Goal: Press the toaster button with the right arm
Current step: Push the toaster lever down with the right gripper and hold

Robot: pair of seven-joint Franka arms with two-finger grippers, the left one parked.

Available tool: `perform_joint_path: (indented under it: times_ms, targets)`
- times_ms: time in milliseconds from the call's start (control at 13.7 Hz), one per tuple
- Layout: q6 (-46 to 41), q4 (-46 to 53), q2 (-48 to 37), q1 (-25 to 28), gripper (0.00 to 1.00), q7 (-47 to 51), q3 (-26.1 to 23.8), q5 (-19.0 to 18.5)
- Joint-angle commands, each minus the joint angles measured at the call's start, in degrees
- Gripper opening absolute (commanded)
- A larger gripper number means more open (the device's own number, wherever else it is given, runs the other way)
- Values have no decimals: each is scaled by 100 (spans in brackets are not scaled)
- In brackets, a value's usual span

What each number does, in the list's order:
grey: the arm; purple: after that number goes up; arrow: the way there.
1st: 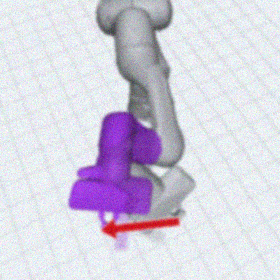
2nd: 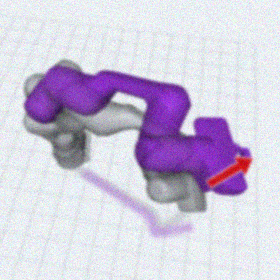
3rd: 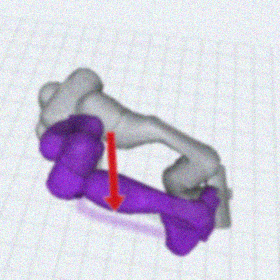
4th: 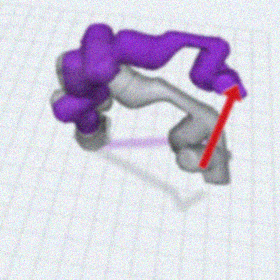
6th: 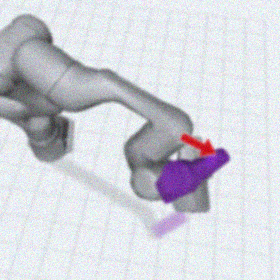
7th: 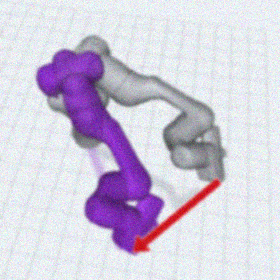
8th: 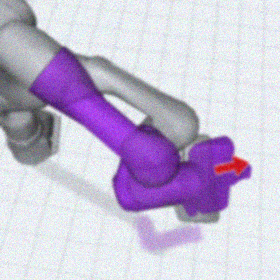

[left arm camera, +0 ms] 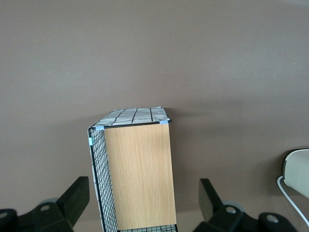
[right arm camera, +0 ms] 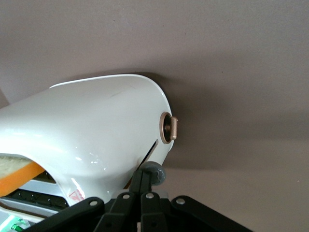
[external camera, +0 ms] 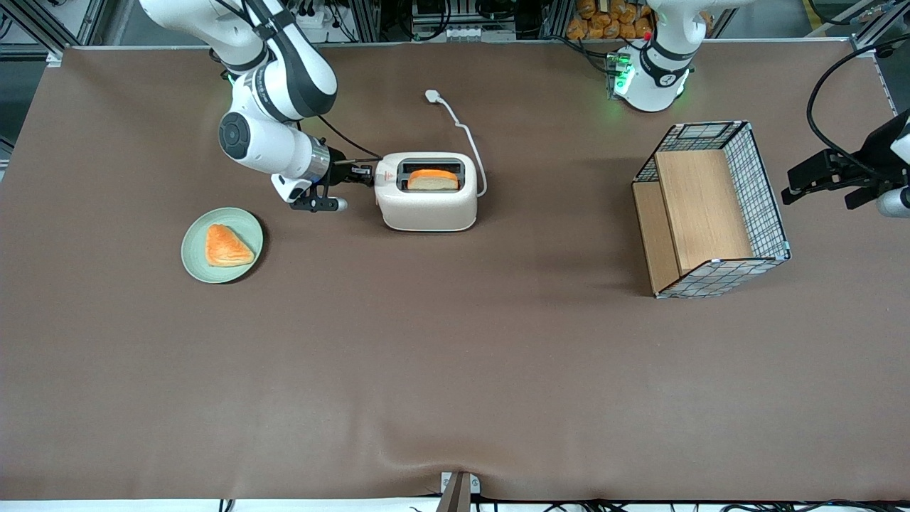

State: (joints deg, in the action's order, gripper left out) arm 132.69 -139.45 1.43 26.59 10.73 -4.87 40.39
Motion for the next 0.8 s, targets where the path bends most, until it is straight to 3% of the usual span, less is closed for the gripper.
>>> perform_joint_path:
  times_ms: [0, 730]
  targets:
    - [222, -187, 6, 57, 0, -211, 30, 153]
    - [801, -337, 296, 92, 0, -379, 21, 171]
